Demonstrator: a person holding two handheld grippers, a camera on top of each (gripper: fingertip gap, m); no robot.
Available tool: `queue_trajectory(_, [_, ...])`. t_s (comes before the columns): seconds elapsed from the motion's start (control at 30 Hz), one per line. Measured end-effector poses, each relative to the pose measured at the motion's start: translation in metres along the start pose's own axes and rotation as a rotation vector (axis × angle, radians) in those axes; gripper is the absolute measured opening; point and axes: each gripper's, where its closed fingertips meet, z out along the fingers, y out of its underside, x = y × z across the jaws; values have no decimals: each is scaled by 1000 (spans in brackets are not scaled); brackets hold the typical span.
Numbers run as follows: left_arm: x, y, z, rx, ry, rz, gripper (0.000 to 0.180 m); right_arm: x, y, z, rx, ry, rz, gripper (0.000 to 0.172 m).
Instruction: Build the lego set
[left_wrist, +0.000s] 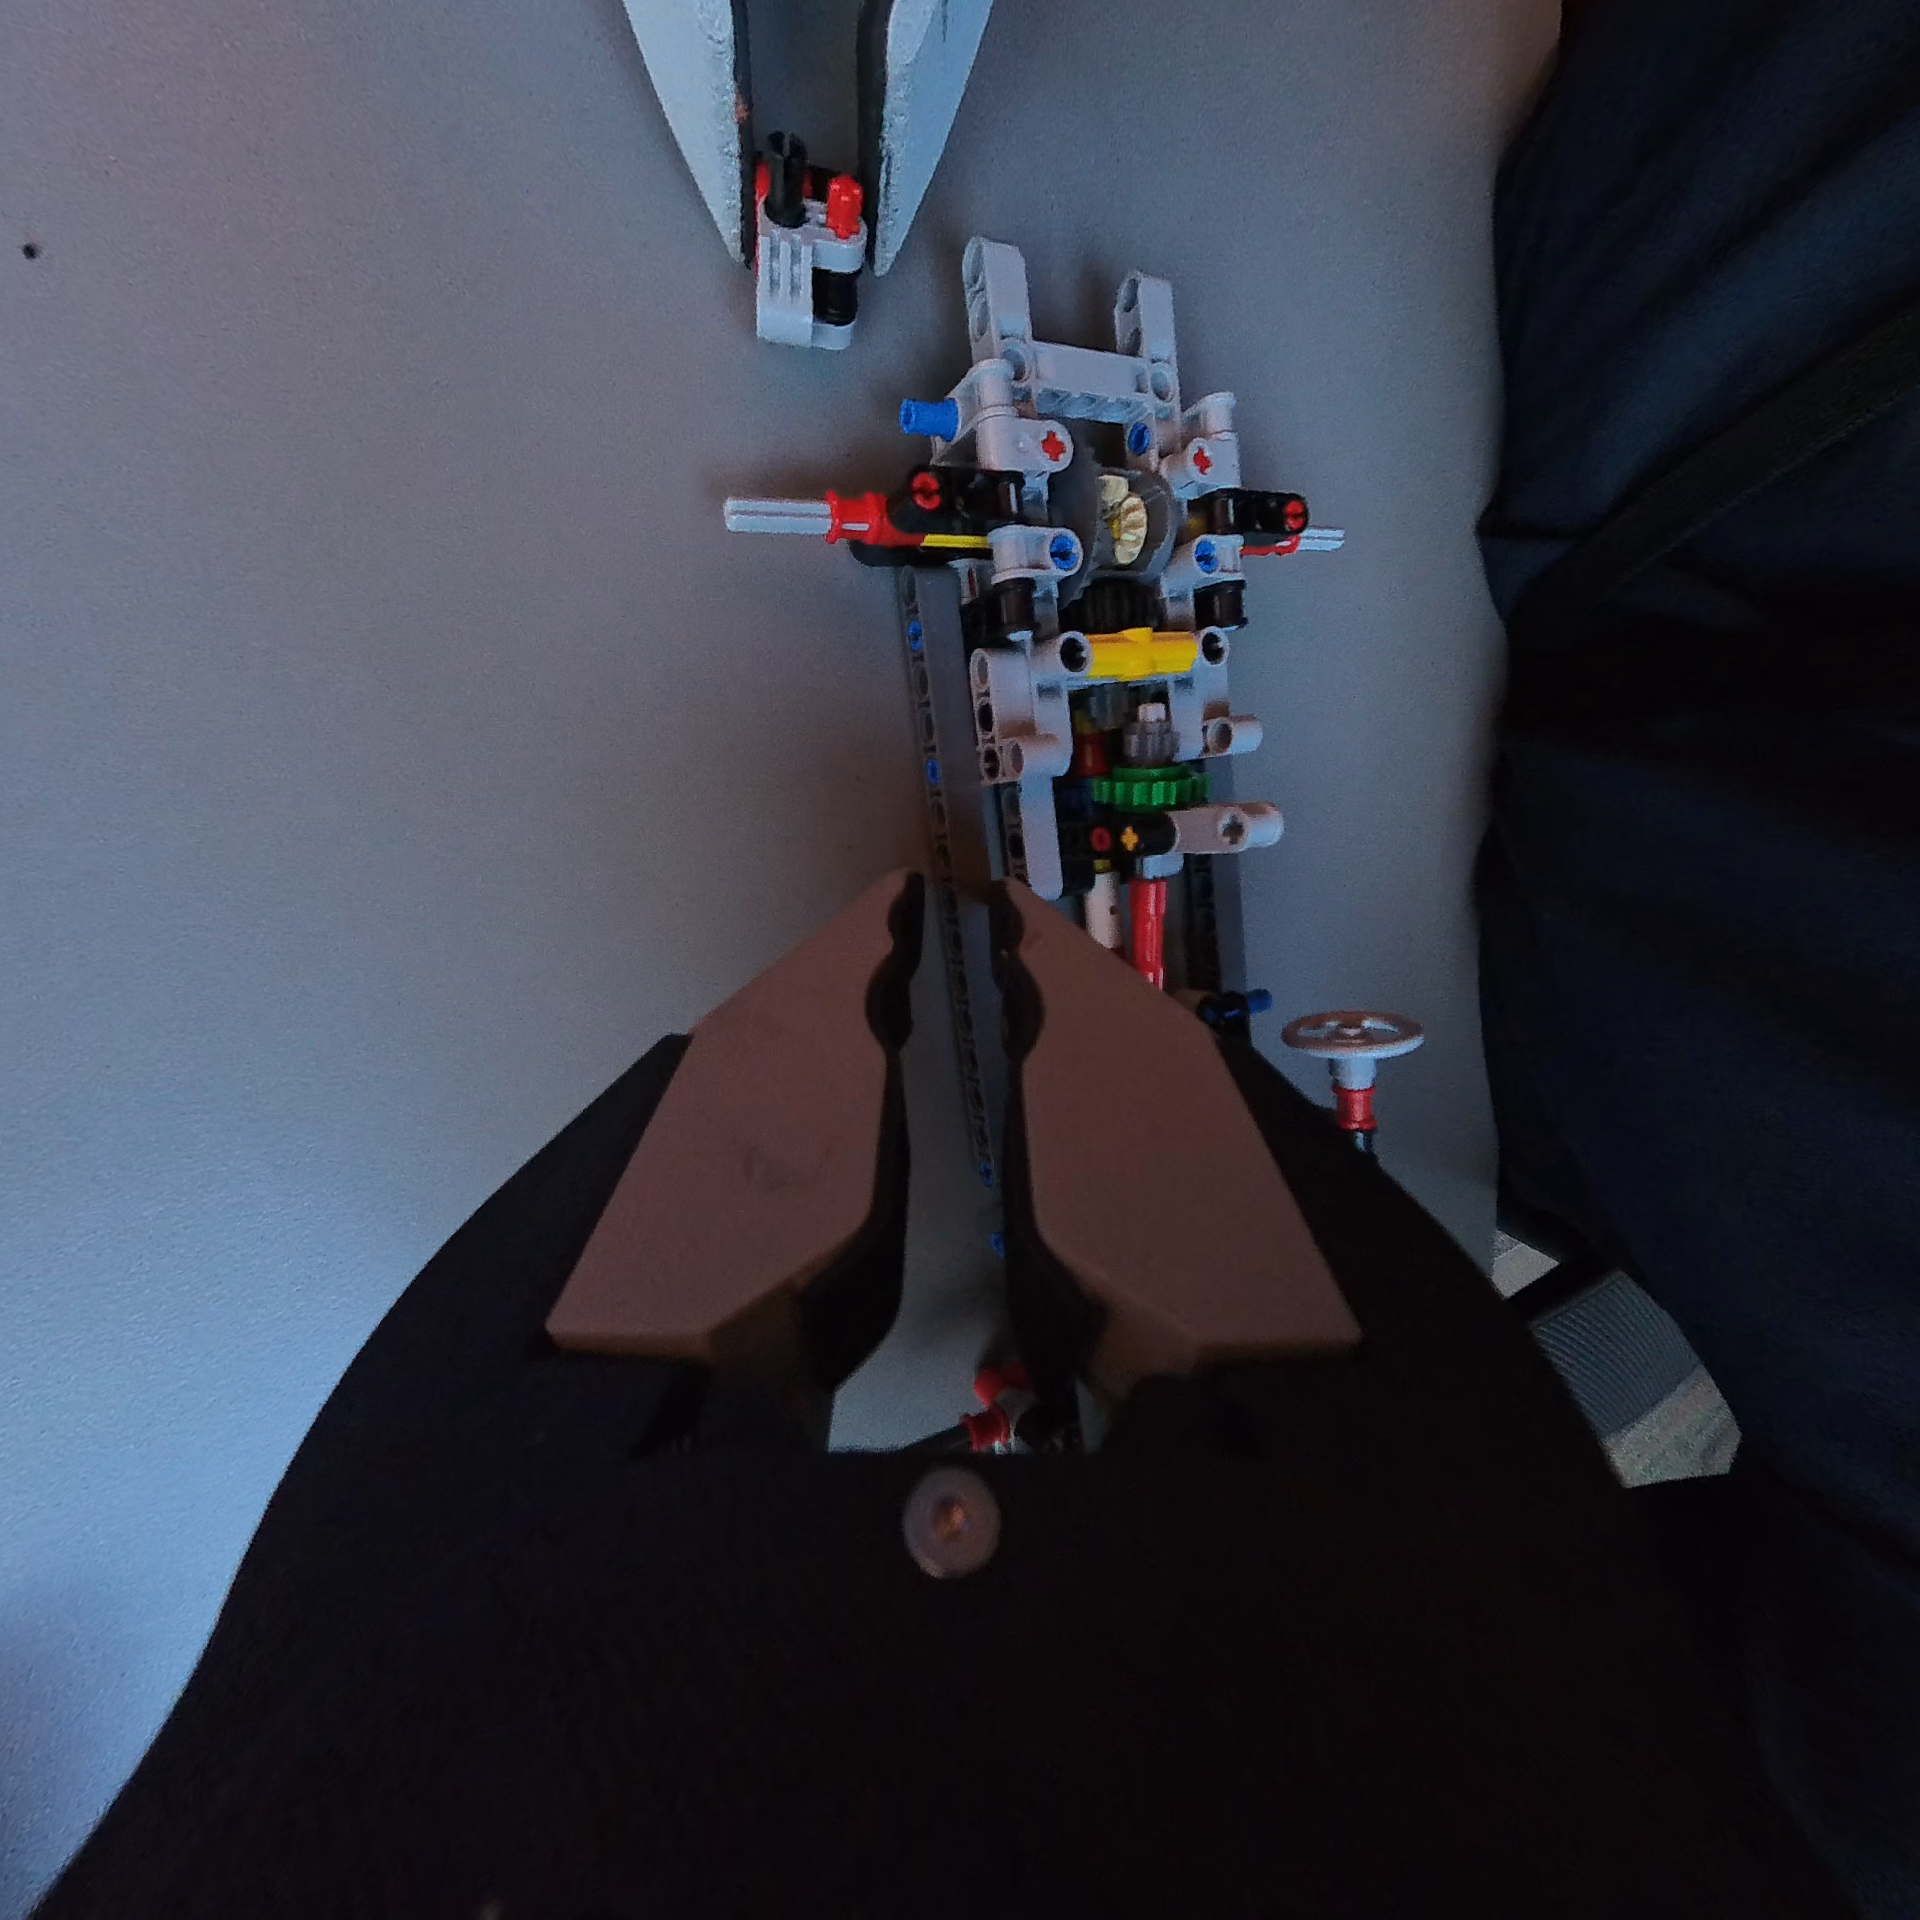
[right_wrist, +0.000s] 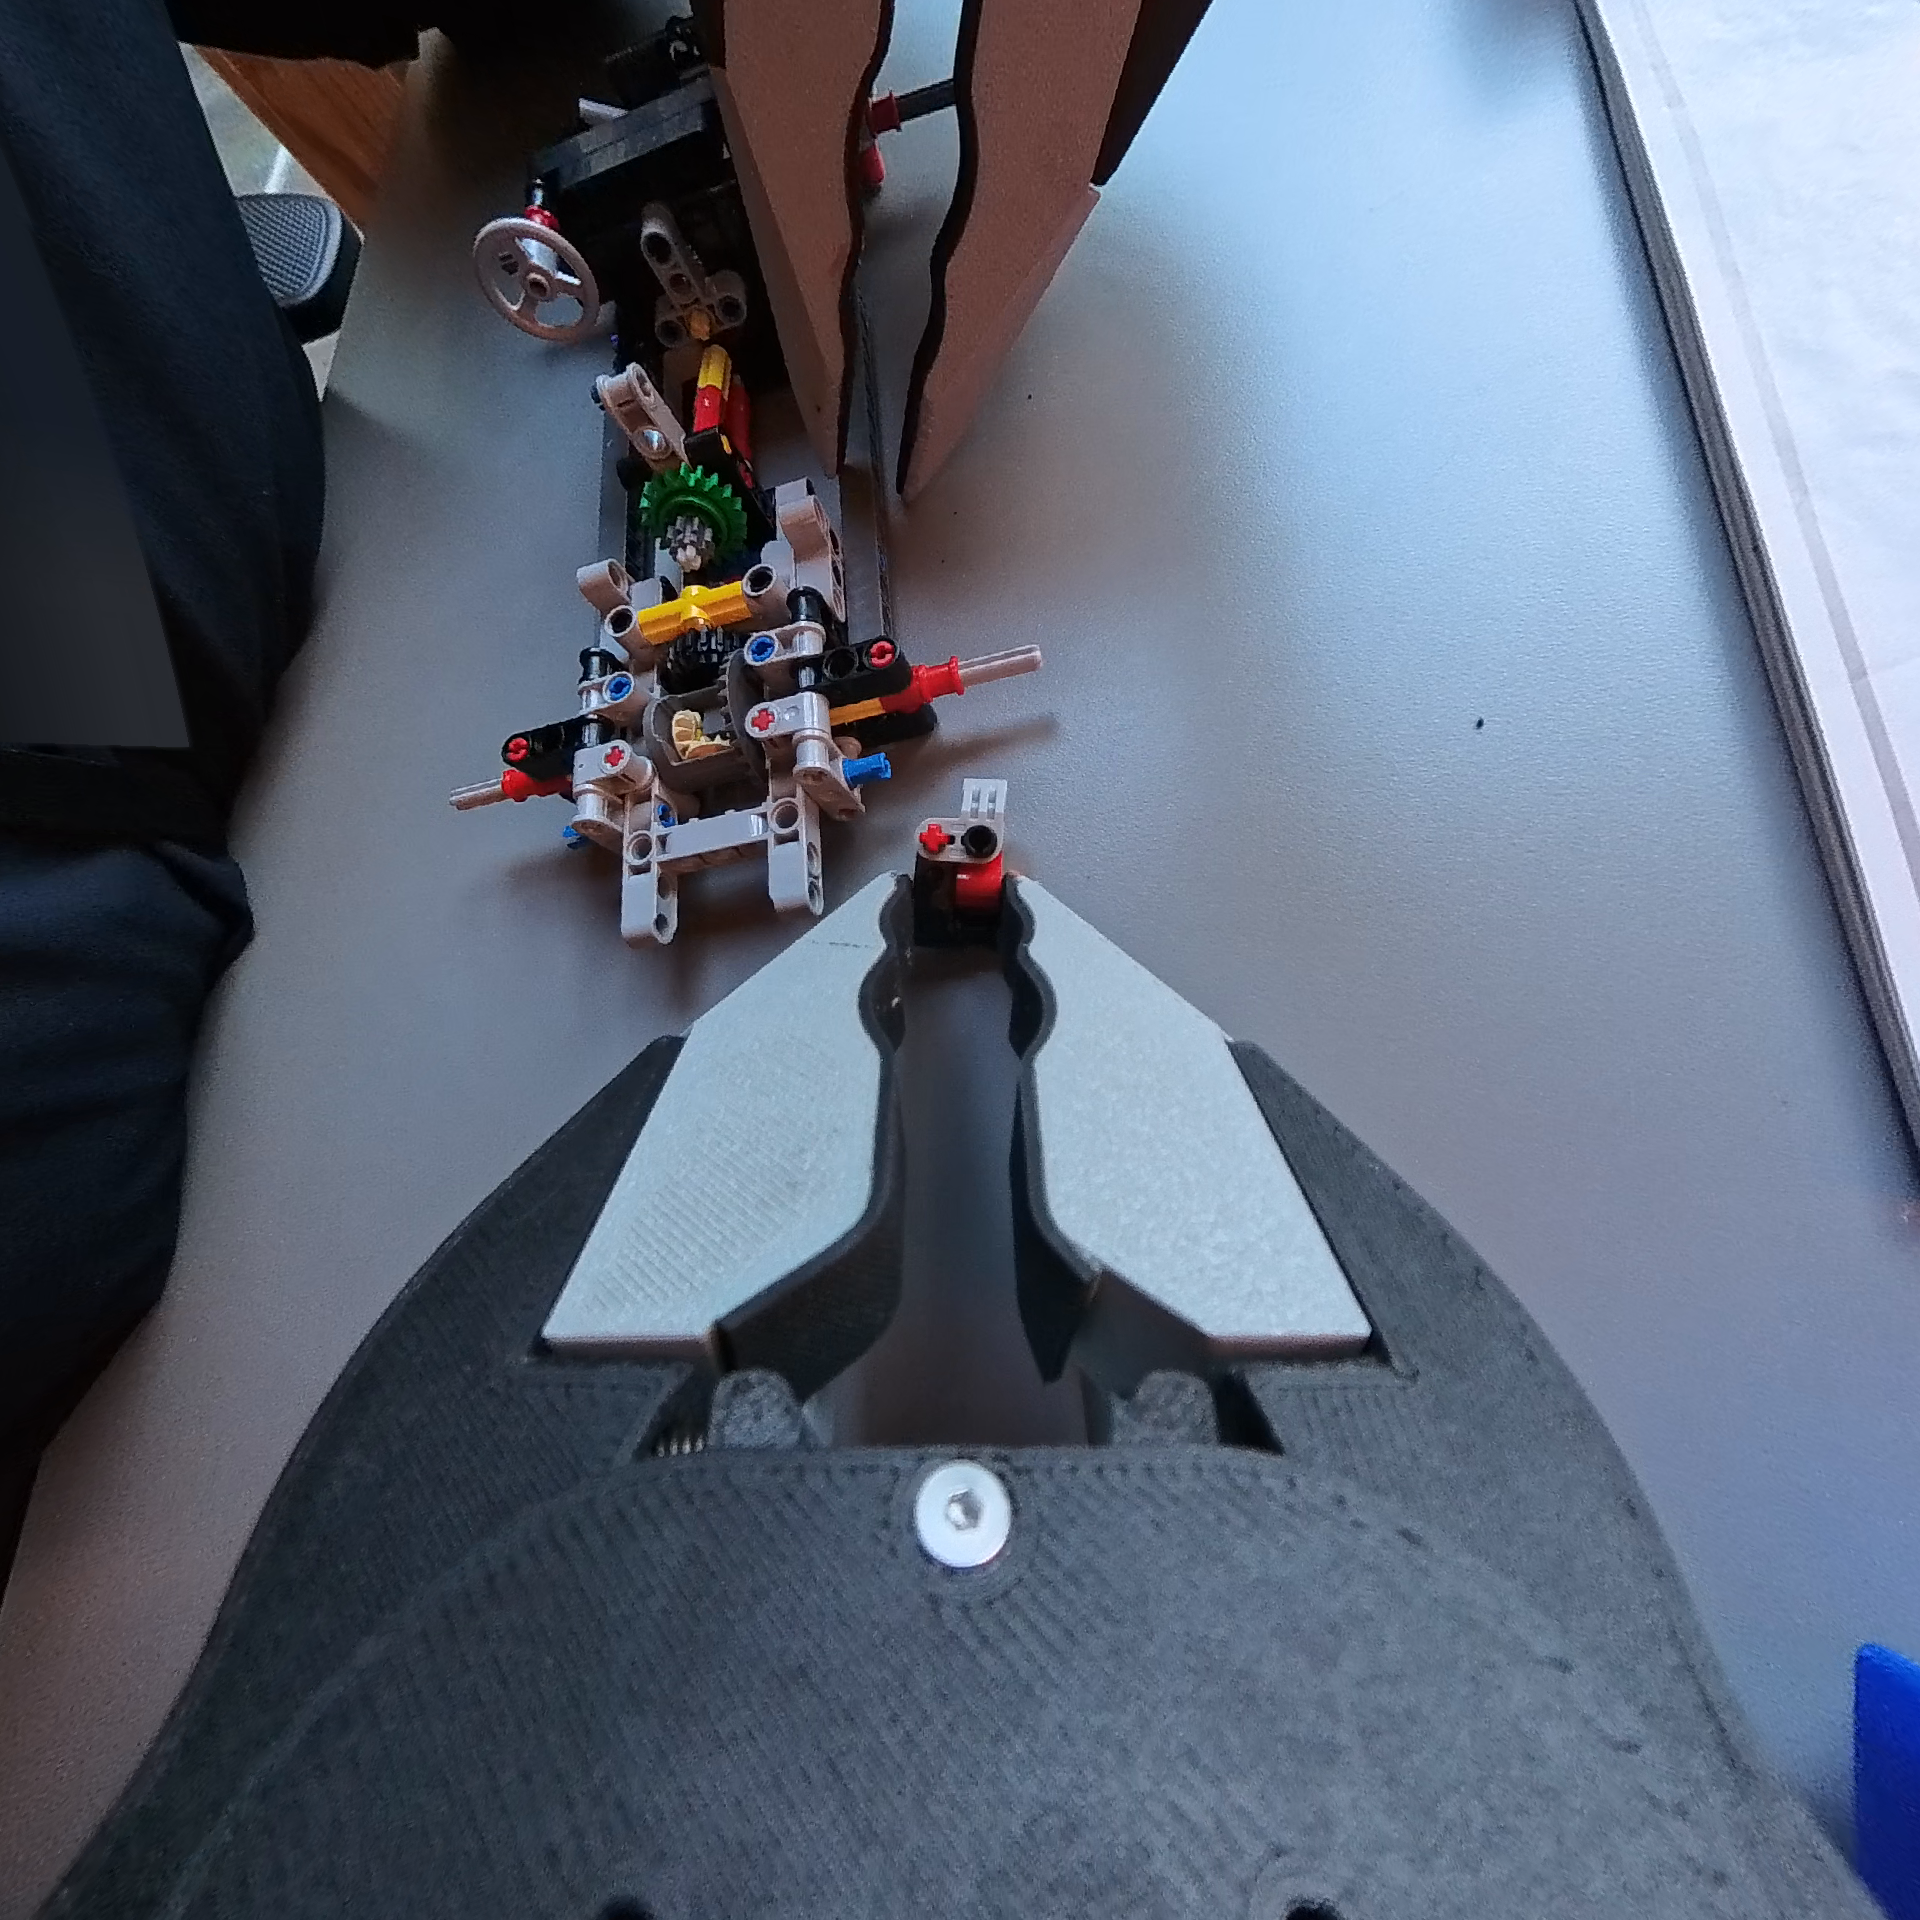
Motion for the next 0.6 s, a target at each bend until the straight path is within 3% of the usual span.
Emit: queue_trajectory(0.6, [0, -1, 0, 3, 9, -4, 10, 0, 0, 0, 0, 1, -1, 13])
